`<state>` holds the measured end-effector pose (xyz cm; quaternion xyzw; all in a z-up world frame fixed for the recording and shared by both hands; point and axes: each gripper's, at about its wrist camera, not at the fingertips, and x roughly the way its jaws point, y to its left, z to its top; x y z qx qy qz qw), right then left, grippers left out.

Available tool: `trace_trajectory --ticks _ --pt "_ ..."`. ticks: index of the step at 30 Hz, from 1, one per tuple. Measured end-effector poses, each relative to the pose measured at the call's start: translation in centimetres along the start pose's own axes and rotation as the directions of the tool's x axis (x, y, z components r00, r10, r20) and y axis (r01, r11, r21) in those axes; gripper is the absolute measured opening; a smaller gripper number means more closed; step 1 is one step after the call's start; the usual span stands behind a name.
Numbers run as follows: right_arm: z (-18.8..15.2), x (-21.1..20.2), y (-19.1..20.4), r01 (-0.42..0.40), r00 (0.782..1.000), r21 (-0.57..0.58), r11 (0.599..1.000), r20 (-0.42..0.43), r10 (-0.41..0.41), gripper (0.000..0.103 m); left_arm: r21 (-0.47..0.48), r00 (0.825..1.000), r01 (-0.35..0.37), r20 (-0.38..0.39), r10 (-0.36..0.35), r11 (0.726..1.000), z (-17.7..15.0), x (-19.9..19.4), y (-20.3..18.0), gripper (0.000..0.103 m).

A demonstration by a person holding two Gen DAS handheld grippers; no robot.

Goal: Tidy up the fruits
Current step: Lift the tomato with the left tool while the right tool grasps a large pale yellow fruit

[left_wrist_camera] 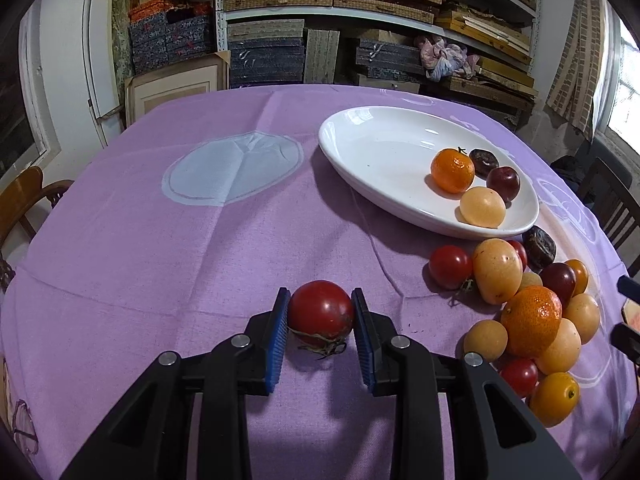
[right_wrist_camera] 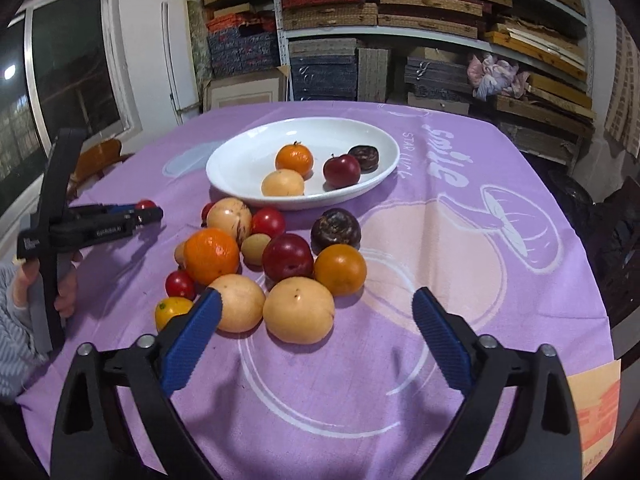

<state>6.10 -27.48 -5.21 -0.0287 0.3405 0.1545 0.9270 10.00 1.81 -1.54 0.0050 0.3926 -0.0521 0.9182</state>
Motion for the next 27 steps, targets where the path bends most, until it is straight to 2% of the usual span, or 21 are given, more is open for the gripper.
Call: trace_trajectory --ticks 1,4,9,12,14,19,23,27 --pt "-0.1 0.8 0.1 -0.009 0.999 -0.001 1.000 -0.031 0.009 0.057 0.003 1.000 0.002 -0.001 -0.002 1.000 0.0 0.0 0.0 0.031" --pt "-0.4 2.3 0.4 -0.013 0.997 -0.014 1.000 -0.072 0.012 0.056 0.016 1.000 0.010 -0.007 -0.010 1.000 -0.2 0.1 -0.4 0.031" --pt "-0.2 2.9 0.7 -0.001 0.997 -0.030 1.000 -0.071 -0.001 0.055 0.025 1.000 0.020 -0.008 -0.020 0.999 -0.2 0.0 -0.6 0.031" --pt "-0.2 3.5 0.7 -0.019 0.995 -0.028 0.999 -0.104 0.016 0.047 0.023 1.000 0.026 -0.013 -0.025 0.999 -0.2 0.1 -0.6 0.031" --pt "-0.1 3.7 0.6 -0.027 0.993 -0.021 0.999 -0.111 0.025 0.047 0.021 1.000 0.029 -0.014 -0.028 0.999 -0.2 0.2 -0.6 0.031" --pt "-0.2 3.3 0.4 -0.044 0.995 -0.015 0.999 -0.095 0.043 0.047 0.022 0.999 0.042 -0.011 -0.042 0.999 -0.2 0.1 -0.6 0.031" --pt "0.0 1.7 0.3 -0.071 0.997 0.002 0.997 -0.036 0.071 0.047 0.032 0.997 0.062 0.040 -0.063 0.998 0.2 -1.1 -1.0 0.031" --pt "1.9 0.3 -0.2 -0.101 0.995 0.017 0.995 0.001 0.101 0.047 0.067 0.995 0.070 0.065 -0.074 0.995 2.7 -1.3 -2.6 0.031"
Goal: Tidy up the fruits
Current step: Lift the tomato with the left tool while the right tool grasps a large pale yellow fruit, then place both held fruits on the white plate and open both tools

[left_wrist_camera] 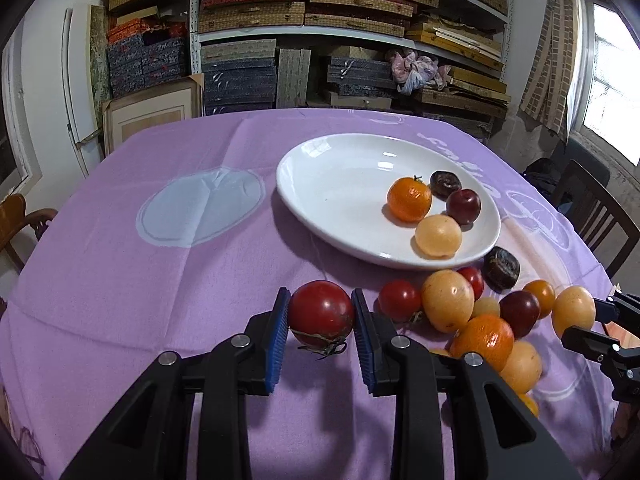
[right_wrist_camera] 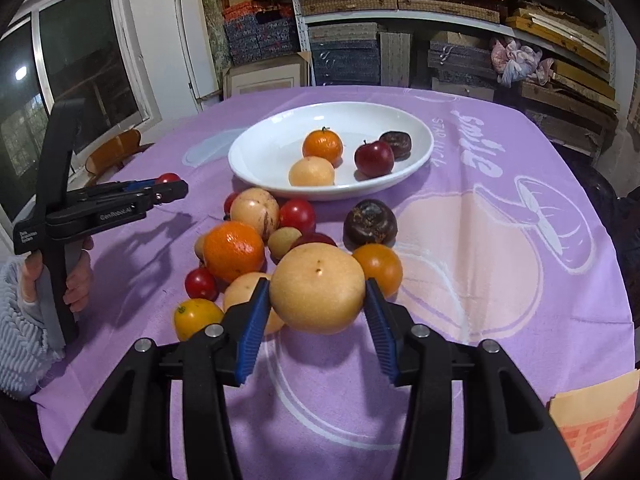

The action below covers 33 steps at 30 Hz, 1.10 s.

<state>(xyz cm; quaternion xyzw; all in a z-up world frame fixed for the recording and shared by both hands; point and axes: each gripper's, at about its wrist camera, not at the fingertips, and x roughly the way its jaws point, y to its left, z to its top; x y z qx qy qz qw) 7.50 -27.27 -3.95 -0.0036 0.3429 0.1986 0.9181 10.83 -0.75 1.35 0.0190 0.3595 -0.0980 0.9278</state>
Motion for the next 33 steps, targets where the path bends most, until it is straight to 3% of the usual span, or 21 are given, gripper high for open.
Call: trace_trajectory --ticks 5,10,16,19,21,23,25,29,31,33 --pt "5.2 0.5 0.4 0.052 0.999 -0.075 0.996 0.011 -0.052 0.047 0.041 1.000 -0.002 0.012 0.002 0.999 4.6 2.2 -2.1 0.031" --pt "9.4 5.6 0.6 0.067 0.997 -0.091 0.994 -0.043 -0.072 0.047 0.001 0.998 -0.021 -0.054 0.021 1.000 6.9 6.7 -2.0 0.031" --pt "10.2 10.5 -0.7 0.062 0.992 -0.034 0.997 -0.107 -0.066 0.047 -0.034 0.993 -0.042 -0.114 0.038 0.999 7.3 10.1 -0.9 0.032" --pt "10.1 11.1 -1.4 0.078 0.992 -0.009 0.997 -0.098 -0.078 0.047 -0.013 0.995 -0.041 -0.089 0.040 0.999 7.5 10.1 -1.1 0.053" --pt "10.2 11.3 -1.7 0.077 0.993 0.003 0.997 -0.093 -0.076 0.047 -0.009 0.997 -0.053 -0.056 0.053 0.999 7.8 9.6 -1.4 0.073" --pt "10.3 10.8 -2.0 0.077 0.995 0.016 0.997 -0.064 -0.075 0.052 -0.011 0.998 -0.054 -0.030 0.053 0.999 8.0 8.6 -1.6 0.076" --pt "10.4 9.4 -2.5 0.064 0.998 0.046 0.997 -0.014 -0.064 0.071 -0.019 0.999 -0.047 -0.024 0.047 0.999 8.1 7.7 -1.5 0.081" --pt "10.3 4.8 -3.4 0.035 0.995 0.100 0.994 0.092 -0.044 0.080 -0.033 0.998 -0.062 -0.009 0.061 0.998 7.3 4.8 -0.8 0.090" --pt "9.2 1.7 -4.0 0.024 0.985 0.142 0.990 0.164 -0.047 0.099 -0.032 0.997 -0.071 -0.004 0.071 0.997 6.2 3.1 -0.7 0.095" --pt "7.6 -0.8 -4.6 0.003 0.973 0.188 0.982 0.228 -0.046 0.099 -0.031 0.997 -0.071 0.009 0.072 0.997 4.5 1.3 -0.7 0.098"
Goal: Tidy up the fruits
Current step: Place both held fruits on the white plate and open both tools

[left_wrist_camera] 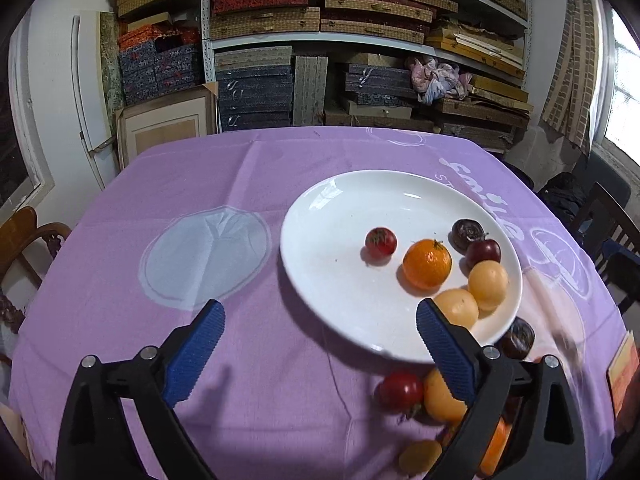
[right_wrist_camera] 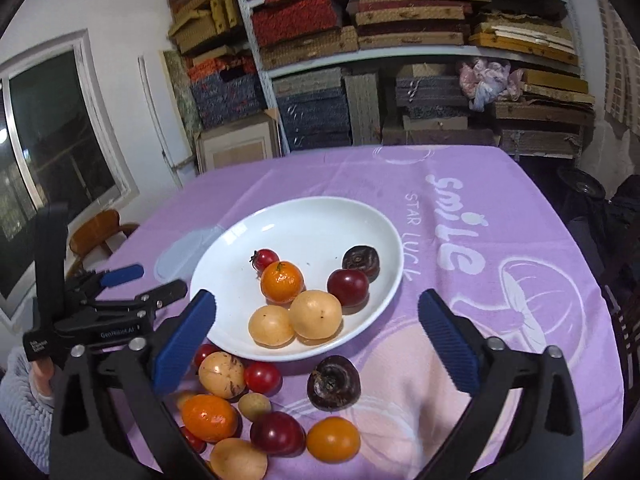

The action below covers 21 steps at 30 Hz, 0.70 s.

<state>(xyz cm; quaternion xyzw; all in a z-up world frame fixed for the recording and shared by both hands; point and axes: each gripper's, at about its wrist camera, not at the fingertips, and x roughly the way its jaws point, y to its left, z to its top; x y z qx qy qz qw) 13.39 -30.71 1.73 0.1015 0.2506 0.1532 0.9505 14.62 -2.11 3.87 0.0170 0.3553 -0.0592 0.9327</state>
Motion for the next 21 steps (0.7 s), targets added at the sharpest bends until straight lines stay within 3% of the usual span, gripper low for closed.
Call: trace_trajectory --ticks 4,6,8,12,17,21 --pt "-3.1 -3.5 -3.0 0.039 0.997 0.110 0.993 0.060 -0.046 0.099 0.013 1.000 0.007 0.007 -0.007 1.000 -3.7 -2.6 -0.5 0.100" --pt "-4.5 -3.8 -4.6 0.065 0.996 0.165 0.984 0.046 -0.074 0.099 0.041 1.000 -0.009 0.006 0.009 0.999 -5.4 -3.2 -1.4 0.100" --pt "-5.1 -3.3 -6.1 0.062 0.998 0.225 0.972 -0.002 -0.063 0.099 0.079 0.999 -0.043 0.016 0.042 0.996 -6.7 -3.5 -2.2 0.100" --pt "-5.4 -3.7 -7.1 0.021 1.000 0.303 0.953 0.012 -0.025 0.099 0.151 0.993 -0.121 0.015 0.120 0.981 -8.0 -2.8 -3.2 0.100" --pt "-5.2 -3.8 -6.9 0.021 0.999 0.295 0.955 0.019 -0.028 0.099 0.168 0.998 -0.042 -0.029 0.047 0.985 -8.3 -1.7 -3.6 0.100" --pt "-5.1 -3.6 -6.7 0.025 1.000 0.284 0.958 0.009 -0.029 0.099 0.186 0.997 -0.030 -0.065 0.042 0.982 -8.6 -0.5 -4.1 0.100"
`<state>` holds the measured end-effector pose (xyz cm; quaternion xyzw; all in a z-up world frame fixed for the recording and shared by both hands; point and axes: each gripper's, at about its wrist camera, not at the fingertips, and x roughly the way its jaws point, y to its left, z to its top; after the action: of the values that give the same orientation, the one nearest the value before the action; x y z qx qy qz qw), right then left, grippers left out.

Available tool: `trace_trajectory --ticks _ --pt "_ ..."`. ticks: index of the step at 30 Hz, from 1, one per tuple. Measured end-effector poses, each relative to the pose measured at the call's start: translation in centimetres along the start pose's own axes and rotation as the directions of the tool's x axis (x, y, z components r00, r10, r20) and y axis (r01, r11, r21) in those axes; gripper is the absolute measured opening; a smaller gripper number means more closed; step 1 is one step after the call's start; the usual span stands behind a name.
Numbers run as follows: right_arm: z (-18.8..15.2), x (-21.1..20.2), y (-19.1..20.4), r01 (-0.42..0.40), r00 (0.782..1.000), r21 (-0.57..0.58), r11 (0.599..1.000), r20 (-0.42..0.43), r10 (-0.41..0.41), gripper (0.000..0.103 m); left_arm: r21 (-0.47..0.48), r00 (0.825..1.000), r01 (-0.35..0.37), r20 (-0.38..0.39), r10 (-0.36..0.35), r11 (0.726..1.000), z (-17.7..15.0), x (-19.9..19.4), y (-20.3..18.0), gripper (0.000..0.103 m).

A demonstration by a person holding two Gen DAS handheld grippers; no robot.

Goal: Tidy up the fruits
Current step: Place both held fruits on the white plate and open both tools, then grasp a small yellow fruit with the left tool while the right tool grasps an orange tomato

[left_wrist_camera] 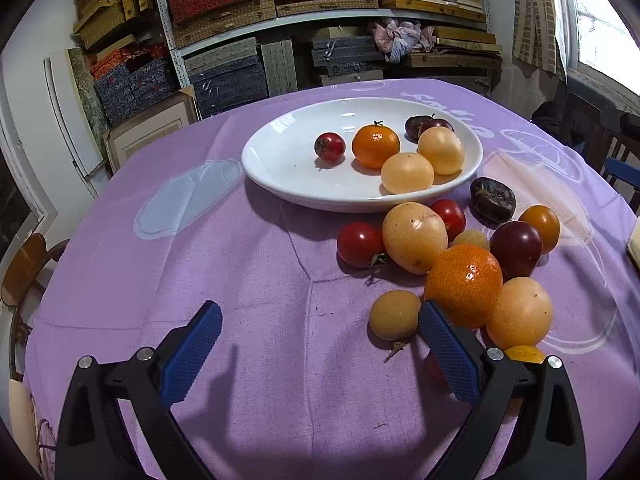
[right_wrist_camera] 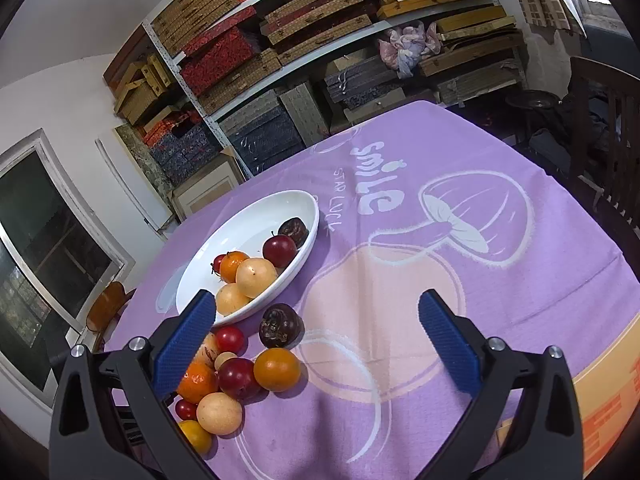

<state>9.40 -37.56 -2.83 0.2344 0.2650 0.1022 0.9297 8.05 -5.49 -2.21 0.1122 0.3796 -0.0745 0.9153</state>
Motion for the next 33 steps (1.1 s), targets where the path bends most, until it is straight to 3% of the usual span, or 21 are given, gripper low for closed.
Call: trace_trajectory --ticks 4,7,11,14,20,22,27,33 --pt "0.0 0.0 0.1 0.003 1.000 0.000 1.000 0.001 -0.003 0.099 -0.053 0.997 0.038 -0.066 -0.042 0.998 0.2 1.6 0.9 0.100" --pt "0.1 0.0 0.0 -0.001 1.000 0.008 1.000 0.001 0.001 0.099 -0.102 0.996 -0.005 -0.094 -0.005 0.995 0.0 2.0 2.2 0.100" --pt "0.2 0.0 0.1 -0.002 1.000 0.006 1.000 -0.001 0.002 0.099 -0.168 0.998 -0.013 -0.055 0.003 0.986 -0.2 1.1 4.3 0.100" --pt "0.2 0.0 0.1 -0.001 1.000 -0.004 1.000 -0.001 0.001 0.099 -0.190 0.999 0.026 -0.015 -0.029 0.982 -0.2 0.5 4.7 0.100" --pt "0.2 -0.2 0.0 -0.003 1.000 -0.007 1.000 0.009 0.003 0.099 -0.121 0.996 0.089 0.034 -0.086 0.989 0.1 -0.5 2.7 0.099" --pt "0.2 -0.2 0.0 -0.002 1.000 -0.007 1.000 0.008 0.002 0.099 -0.093 0.993 0.119 0.033 -0.116 0.989 0.1 -0.6 1.9 0.095" --pt "0.2 -0.2 -0.2 0.000 1.000 -0.007 1.000 0.009 0.001 0.099 -0.066 0.985 0.171 -0.013 -0.172 0.983 0.1 0.3 1.0 0.060" --pt "0.2 -0.1 -0.1 0.000 1.000 -0.010 1.000 0.007 0.000 0.099 -0.129 0.976 0.200 -0.060 -0.209 0.971 -0.1 1.7 1.9 0.054"
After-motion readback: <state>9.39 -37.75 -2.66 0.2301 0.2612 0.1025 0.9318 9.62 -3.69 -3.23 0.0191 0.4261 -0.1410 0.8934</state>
